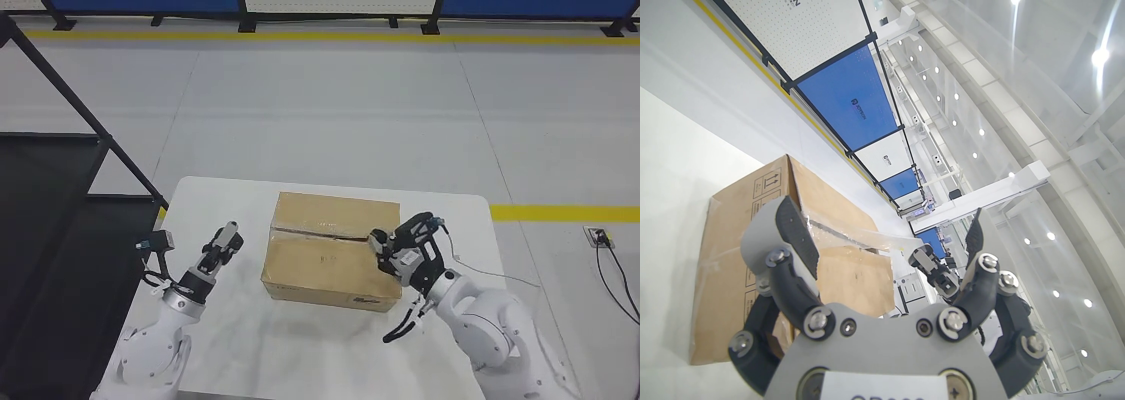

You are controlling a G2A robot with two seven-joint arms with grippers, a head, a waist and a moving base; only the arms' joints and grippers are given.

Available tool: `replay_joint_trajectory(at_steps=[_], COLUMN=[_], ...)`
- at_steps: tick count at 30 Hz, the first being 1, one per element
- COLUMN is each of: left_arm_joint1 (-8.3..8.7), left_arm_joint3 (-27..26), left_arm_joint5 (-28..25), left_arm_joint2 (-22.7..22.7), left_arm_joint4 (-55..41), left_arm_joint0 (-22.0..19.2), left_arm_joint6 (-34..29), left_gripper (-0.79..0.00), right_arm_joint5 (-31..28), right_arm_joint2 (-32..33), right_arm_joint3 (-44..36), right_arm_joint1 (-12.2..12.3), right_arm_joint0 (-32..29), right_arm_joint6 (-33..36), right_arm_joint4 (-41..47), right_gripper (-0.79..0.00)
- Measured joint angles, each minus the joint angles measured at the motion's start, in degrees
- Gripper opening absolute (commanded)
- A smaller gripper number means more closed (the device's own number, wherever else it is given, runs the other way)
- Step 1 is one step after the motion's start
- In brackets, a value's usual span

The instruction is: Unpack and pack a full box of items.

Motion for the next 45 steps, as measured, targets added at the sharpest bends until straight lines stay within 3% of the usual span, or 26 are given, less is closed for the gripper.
replay_joint_trajectory(at_steps=[4, 9, 21, 32, 45], left_arm_joint1=[0.08, 0.21, 0.53, 0.32, -0.83], left_arm_joint3=[0.2, 0.0, 0.5, 5.2, 15.5], left_arm_joint5=[-0.2, -0.5, -0.2, 2.9, 2.4], left_arm_joint2=[-0.2, -0.3, 0.2, 5.9, 13.9], left_arm_joint4=[-0.5, -1.0, -0.3, 2.0, 1.5], left_arm_joint0=[0.0, 0.0, -1.6, -11.4, -21.7], left_arm_joint6=[-0.3, -1.1, -3.9, -9.4, -13.1], left_gripper=[0.0, 0.0, 0.0, 0.0, 0.0], right_arm_joint5=[-0.2, 3.7, 4.5, 15.2, 20.7], right_arm_joint2=[0.1, 0.2, 0.1, -0.6, 0.6], right_arm_joint3=[-1.0, -1.8, -1.6, 3.0, 5.9], right_arm_joint1=[0.0, 0.0, -0.1, -0.7, -0.7], right_arm_joint0=[0.8, 2.0, 1.6, 6.5, 8.4], right_arm_joint6=[4.9, 10.2, 8.9, 13.0, 14.8], right_arm_joint4=[6.8, 12.4, 14.1, 25.6, 31.9], right_gripper=[-0.785, -0.785, -0.785, -0.785, -0.785])
